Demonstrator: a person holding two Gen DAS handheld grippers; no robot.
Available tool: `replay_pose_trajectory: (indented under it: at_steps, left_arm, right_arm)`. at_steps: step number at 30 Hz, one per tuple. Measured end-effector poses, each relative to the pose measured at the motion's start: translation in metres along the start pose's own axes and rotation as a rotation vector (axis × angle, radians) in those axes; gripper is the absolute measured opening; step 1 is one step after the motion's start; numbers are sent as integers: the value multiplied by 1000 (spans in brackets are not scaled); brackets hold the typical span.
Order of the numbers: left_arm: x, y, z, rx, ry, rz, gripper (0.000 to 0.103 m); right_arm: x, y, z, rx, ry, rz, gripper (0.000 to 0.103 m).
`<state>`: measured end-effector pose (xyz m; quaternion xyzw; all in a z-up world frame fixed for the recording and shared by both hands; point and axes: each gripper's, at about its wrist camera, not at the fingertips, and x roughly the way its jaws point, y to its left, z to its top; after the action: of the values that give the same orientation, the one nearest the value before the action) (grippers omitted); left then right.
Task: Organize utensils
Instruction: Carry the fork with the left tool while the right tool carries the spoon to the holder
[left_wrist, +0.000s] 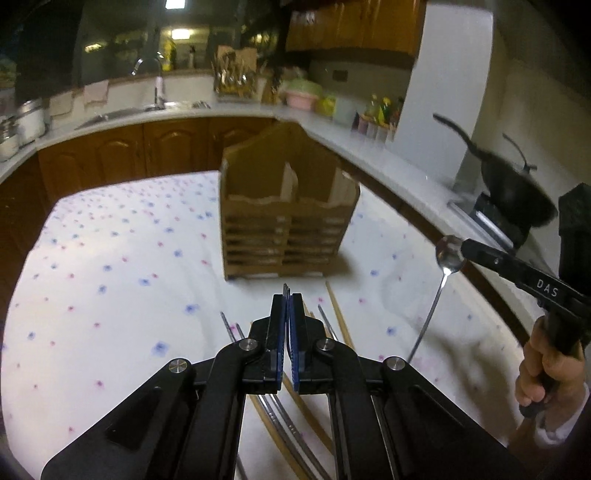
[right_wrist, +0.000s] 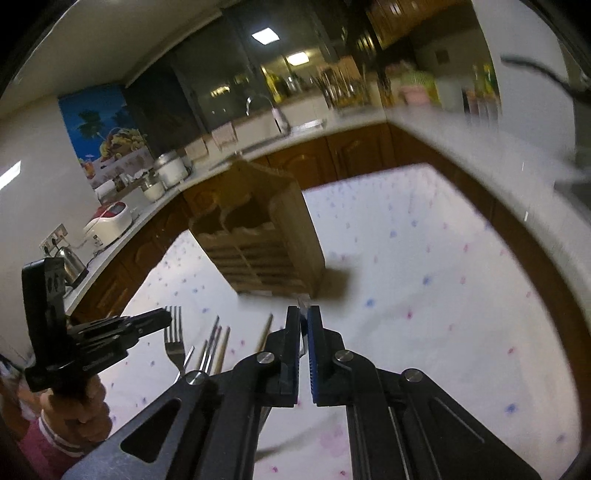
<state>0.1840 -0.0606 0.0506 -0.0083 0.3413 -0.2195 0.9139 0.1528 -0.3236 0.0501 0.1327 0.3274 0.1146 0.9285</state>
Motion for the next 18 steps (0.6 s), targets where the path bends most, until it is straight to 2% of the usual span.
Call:
replay_pose_trajectory:
  at_steps: [7,18]
  left_arm:
    - [-29,10,16,-22,-104,56,2]
    - [-49,26,48,-52,-208,135,2]
  right_arm:
    - [-23,22,25,-88,-121,-44,3]
    - [-22,30,53,-114,-194,-73,3]
